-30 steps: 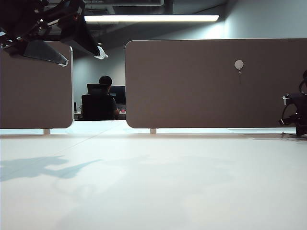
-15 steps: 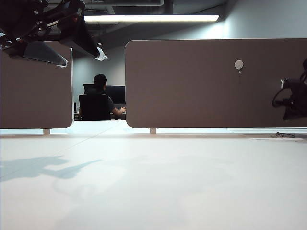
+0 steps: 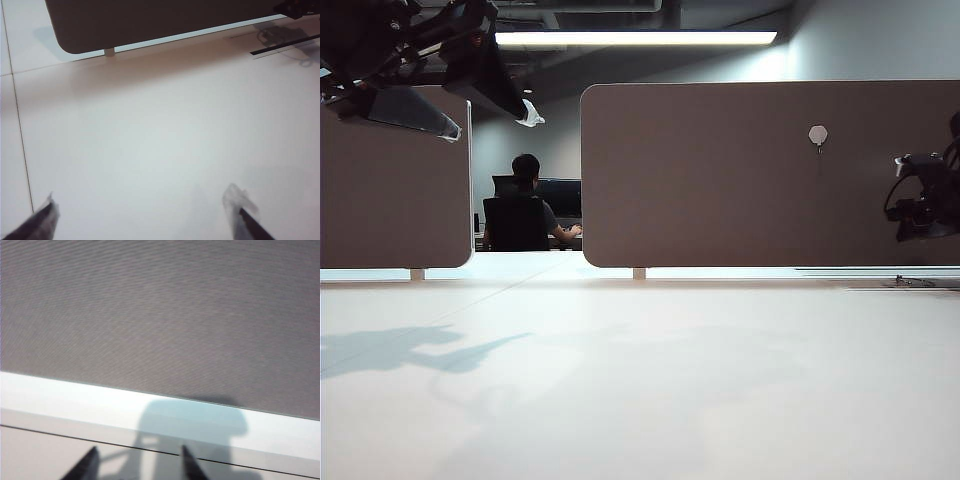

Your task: Hang the earring on the hook.

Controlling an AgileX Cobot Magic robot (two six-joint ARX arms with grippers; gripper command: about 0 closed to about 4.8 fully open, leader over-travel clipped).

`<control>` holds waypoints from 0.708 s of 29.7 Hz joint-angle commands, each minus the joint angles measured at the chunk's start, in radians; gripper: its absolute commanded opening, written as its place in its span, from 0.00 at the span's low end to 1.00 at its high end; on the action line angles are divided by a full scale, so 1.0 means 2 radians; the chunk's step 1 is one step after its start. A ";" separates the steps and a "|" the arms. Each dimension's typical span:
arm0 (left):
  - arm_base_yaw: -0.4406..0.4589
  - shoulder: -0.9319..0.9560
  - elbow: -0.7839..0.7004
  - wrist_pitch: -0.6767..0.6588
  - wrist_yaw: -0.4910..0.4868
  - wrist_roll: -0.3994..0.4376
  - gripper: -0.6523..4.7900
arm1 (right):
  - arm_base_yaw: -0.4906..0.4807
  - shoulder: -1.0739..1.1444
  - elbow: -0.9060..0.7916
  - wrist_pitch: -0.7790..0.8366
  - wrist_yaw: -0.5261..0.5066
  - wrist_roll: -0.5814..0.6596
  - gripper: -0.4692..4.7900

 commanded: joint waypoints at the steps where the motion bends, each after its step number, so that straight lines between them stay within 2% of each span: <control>1: 0.000 -0.001 0.003 0.006 -0.002 0.002 1.00 | 0.004 0.002 0.001 -0.008 0.010 -0.024 0.51; 10: 0.000 -0.001 0.003 0.006 -0.002 0.002 1.00 | 0.013 0.005 0.001 -0.104 0.009 -0.014 0.51; 11: 0.000 -0.001 0.003 0.006 -0.002 0.002 1.00 | 0.013 0.005 0.001 -0.109 0.009 -0.014 0.54; 14: 0.000 -0.001 0.003 0.006 -0.002 0.002 1.00 | 0.018 0.005 0.001 -0.109 0.009 -0.014 0.61; 21: 0.000 -0.001 0.003 0.006 -0.002 0.002 1.00 | 0.026 0.010 0.001 -0.099 0.021 -0.014 0.61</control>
